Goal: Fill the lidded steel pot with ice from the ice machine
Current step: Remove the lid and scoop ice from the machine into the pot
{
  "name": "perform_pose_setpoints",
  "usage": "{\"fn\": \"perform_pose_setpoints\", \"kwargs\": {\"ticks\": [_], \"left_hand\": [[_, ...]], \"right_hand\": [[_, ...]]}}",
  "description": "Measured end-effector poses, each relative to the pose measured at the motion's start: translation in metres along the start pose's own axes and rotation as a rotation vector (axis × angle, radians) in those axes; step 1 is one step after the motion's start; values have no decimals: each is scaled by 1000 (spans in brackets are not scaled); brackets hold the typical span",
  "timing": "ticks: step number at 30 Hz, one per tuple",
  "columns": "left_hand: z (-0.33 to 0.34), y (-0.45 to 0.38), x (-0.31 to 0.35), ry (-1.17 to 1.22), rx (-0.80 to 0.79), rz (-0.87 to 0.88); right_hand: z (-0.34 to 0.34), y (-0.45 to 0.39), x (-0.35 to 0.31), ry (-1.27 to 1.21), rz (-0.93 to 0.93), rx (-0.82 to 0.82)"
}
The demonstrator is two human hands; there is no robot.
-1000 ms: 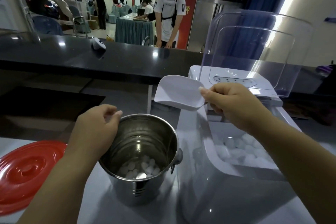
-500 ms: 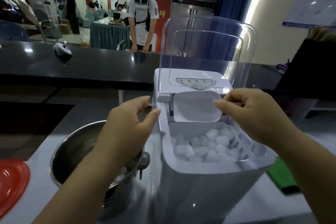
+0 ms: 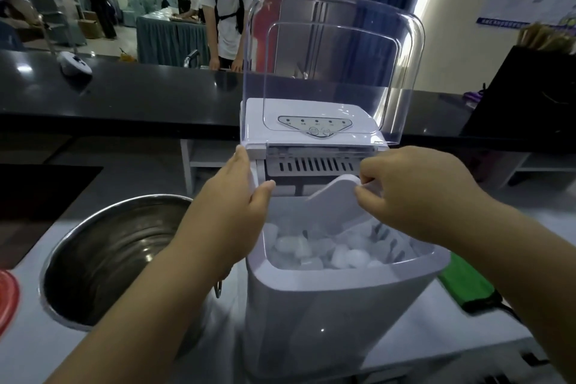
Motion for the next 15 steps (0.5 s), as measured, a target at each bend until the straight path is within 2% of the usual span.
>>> {"fn": "perform_pose_setpoints", "kwargs": {"ticks": [6, 15], "left_hand": [[6, -4, -5, 51, -49, -36], [12, -5, -12, 71, -103, -59]], "right_hand": [[34, -15, -17, 13, -179, -175], [45, -38, -19, 47, -204, -298]]}}
Point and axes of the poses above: each hand's wrist, its own y-axis away from the middle knuckle, its own z-axis out of the palm, x = y × z, the point moved 10 cm from there along -y, towards the middle knuckle, and after that the axes turned 1 degree about -z, right-handed, at the moved point
